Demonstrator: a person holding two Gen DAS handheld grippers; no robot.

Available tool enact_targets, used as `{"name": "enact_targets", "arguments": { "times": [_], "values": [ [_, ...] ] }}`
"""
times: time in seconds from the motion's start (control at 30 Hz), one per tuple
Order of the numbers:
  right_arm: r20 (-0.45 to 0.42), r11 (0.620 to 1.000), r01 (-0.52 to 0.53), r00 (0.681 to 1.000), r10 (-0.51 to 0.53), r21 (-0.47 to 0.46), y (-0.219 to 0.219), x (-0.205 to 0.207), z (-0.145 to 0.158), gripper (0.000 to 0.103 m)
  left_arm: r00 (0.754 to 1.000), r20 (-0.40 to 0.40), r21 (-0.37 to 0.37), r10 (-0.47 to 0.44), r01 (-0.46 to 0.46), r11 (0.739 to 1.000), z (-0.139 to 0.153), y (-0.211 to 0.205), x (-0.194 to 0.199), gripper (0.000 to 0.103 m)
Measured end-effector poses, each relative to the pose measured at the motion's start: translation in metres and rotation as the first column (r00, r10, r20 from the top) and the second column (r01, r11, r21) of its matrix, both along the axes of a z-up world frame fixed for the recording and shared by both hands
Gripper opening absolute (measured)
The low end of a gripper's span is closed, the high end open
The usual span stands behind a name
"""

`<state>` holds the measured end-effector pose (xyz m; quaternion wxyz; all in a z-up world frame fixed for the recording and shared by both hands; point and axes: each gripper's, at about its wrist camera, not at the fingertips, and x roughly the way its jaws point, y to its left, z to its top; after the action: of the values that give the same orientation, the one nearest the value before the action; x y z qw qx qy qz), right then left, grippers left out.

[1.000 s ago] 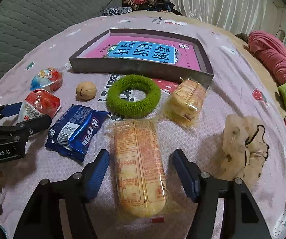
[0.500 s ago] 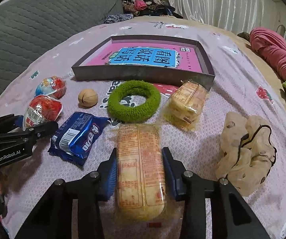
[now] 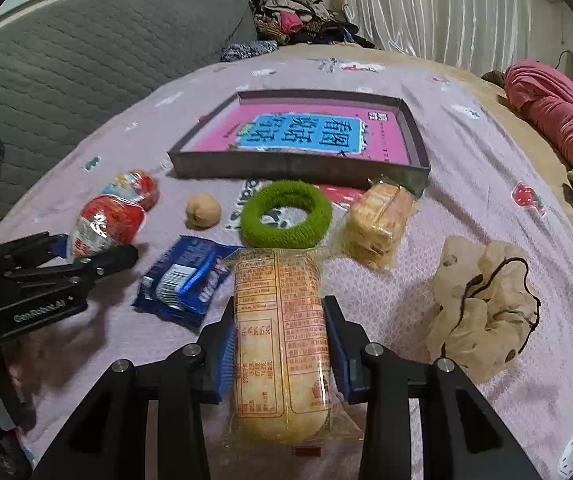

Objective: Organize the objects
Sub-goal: 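Grasp the red-white egg with the left gripper while the right grasps the wrapped cake, then carry the egg with the left gripper while the right carries the cake to the tray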

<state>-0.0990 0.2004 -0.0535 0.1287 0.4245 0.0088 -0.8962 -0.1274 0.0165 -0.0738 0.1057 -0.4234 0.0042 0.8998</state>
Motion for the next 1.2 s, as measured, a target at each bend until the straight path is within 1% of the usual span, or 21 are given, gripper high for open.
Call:
{"name": "enact_targets", "arguments": {
  "times": [0.07,0.27,0.37,0.57,0.77,0.97,1.2],
  "values": [
    [-0.006,1.000,-0.002,1.000,0.002,-0.014,0.000,0.004,0.005,0.040,1.000,-0.008,-0.001,-0.002,0.002,1.000,0.004,0.001,0.003,0.052],
    [-0.030,1.000,-0.006,1.000,0.006,-0.008,-0.002,0.013,0.017,0.040,0.999,-0.035,-0.008,-0.011,0.011,1.000,0.015,0.006,0.014,0.052],
    [-0.042,1.000,-0.010,0.999,0.010,-0.004,-0.004,0.016,0.023,0.040,0.999,-0.047,-0.018,-0.001,0.000,1.000,0.020,0.008,0.021,0.052],
    [-0.061,1.000,-0.009,0.998,0.009,-0.004,-0.007,0.026,0.036,0.040,0.998,-0.055,-0.007,0.010,-0.011,1.000,0.033,0.011,0.032,0.052],
    [-0.088,1.000,0.006,0.996,-0.007,-0.018,-0.010,0.037,0.050,0.040,0.995,-0.093,-0.031,0.033,-0.036,0.999,0.051,0.019,0.051,0.052],
    [-0.127,0.999,0.007,0.992,-0.011,-0.035,-0.013,0.052,0.072,0.040,0.992,-0.116,-0.044,0.045,-0.051,0.998,0.070,0.024,0.068,0.052],
    [-0.185,0.999,-0.002,0.983,-0.005,-0.035,-0.015,0.062,0.104,0.040,0.984,-0.168,-0.043,0.063,-0.071,0.997,0.106,0.021,0.076,0.052]
  ]
}}
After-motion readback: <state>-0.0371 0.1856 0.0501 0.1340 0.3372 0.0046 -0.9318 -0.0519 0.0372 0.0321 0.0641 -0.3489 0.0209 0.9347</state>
